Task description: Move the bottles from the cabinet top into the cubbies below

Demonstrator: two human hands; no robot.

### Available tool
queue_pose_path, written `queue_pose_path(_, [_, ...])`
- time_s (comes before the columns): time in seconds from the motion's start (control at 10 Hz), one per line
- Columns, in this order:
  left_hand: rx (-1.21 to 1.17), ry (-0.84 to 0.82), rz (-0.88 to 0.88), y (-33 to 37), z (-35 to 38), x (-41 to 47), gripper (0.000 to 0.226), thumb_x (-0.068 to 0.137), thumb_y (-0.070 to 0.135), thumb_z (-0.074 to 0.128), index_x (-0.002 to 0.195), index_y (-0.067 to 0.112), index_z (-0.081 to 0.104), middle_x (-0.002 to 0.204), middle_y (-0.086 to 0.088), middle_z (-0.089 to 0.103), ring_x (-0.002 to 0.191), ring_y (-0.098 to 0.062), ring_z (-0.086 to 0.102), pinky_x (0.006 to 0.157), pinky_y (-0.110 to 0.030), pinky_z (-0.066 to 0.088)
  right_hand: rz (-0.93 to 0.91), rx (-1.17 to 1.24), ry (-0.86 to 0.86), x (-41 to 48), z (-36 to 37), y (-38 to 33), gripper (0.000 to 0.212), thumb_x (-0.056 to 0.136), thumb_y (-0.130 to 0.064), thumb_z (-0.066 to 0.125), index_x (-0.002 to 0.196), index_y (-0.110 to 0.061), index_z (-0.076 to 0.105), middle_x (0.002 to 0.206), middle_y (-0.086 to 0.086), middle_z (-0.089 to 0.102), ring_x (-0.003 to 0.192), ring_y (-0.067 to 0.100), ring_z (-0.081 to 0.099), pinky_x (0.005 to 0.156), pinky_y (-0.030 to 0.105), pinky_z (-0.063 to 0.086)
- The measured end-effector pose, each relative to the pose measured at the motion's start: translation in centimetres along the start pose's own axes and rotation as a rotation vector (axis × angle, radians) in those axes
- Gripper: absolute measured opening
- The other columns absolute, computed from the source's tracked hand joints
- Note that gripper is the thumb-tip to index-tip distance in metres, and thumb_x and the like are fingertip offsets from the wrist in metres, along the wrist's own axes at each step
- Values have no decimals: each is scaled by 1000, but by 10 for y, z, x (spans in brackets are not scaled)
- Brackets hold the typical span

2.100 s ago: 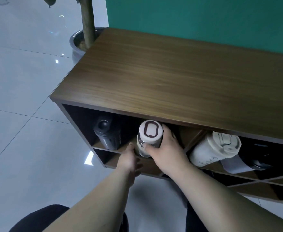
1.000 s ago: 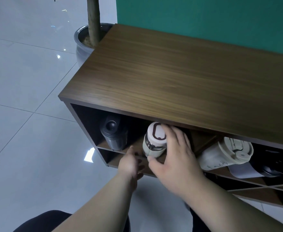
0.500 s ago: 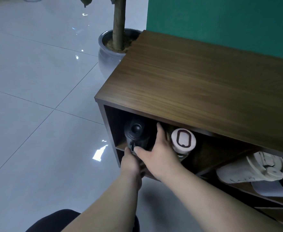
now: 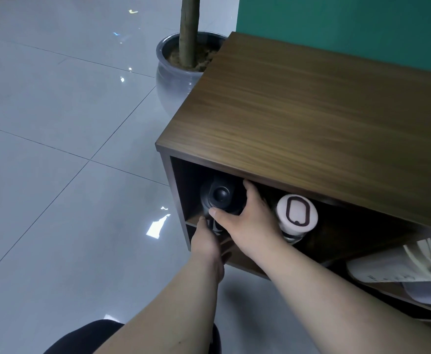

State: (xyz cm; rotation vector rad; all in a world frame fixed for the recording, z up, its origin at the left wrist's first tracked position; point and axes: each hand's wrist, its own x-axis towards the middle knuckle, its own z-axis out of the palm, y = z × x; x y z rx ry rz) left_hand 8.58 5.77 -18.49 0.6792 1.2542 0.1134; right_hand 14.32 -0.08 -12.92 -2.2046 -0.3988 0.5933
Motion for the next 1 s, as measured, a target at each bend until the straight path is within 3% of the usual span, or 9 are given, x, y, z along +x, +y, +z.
queue_pose_path(0.1, [-27,-2,2,-1,1,5,55,100,56,41,131,21,70,107,-13,83,91,-29,79,101,-51,57,3,-8,4,0,2,0,90,76,-49,78,151,-31,31,153,-2,43,139,18,42,93,23,30])
queue_pose_path(0.3, [-42,-14,7,-3,0,17,59,98,58,40,128,18,72,100,-13,82,85,-33,77,99,-54,56,-4,11,31,1,6,3,92,74,-49,79,150,-33,31,152,-2,44,138,18,43,95,25,31])
queue_pose_path(0.7, [-3,-21,14,-8,-2,26,64,94,62,39,125,19,73,108,-12,83,99,-34,78,94,-49,57,-14,15,42,1,8,9,97,71,-53,79,151,-33,29,152,-3,44,139,18,42,103,31,35])
queue_pose_path(0.9, [-3,2,-1,-11,-8,20,60,100,56,35,123,16,72,105,-12,82,99,-30,76,100,-47,56,-13,-16,-13,-8,2,20,116,71,-51,81,158,-26,7,159,-2,34,145,17,35,108,26,29])
queue_pose_path(1.0, [80,6,-26,-19,-12,6,64,103,57,27,124,13,70,108,-12,80,95,-28,73,89,-41,55,40,36,-72,-21,-3,22,116,76,-52,77,159,-25,-1,162,0,29,145,18,36,112,29,31])
